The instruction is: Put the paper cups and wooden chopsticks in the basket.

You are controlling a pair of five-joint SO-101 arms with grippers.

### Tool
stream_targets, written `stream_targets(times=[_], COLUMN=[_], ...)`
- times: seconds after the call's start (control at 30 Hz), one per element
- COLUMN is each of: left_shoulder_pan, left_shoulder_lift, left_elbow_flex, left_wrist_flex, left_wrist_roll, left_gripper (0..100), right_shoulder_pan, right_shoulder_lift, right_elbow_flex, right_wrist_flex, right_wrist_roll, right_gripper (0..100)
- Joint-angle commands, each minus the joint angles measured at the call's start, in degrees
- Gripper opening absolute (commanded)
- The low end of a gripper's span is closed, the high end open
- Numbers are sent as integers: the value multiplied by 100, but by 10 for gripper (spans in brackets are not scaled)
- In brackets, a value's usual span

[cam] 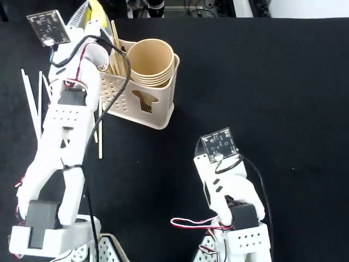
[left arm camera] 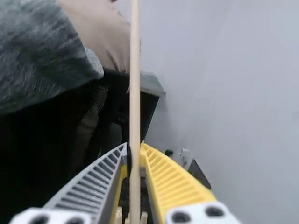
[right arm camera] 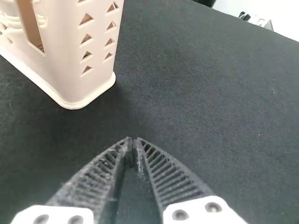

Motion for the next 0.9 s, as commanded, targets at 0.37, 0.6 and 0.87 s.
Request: stream_targets(times=[0.37, 0.6, 0.87], left_shoulder_pan=[233, 171, 198], left_shoulder_lift=[-62, -835, -2233], left_elbow_flex=[1798, 2325, 2536], left_wrist_flex=[-2163, -1389, 114], left_wrist_roll=[-1046, -1020, -316], left_gripper=[29, 91, 149], right_shoulder_pan=[35, 35, 53], right_shoulder_lift=[-295, -295, -295], right_elbow_flex=[-13, -13, -13], right_wrist_flex=[-35, -35, -35], right_wrist_roll=[44, 44, 44], right_gripper=[15, 15, 15])
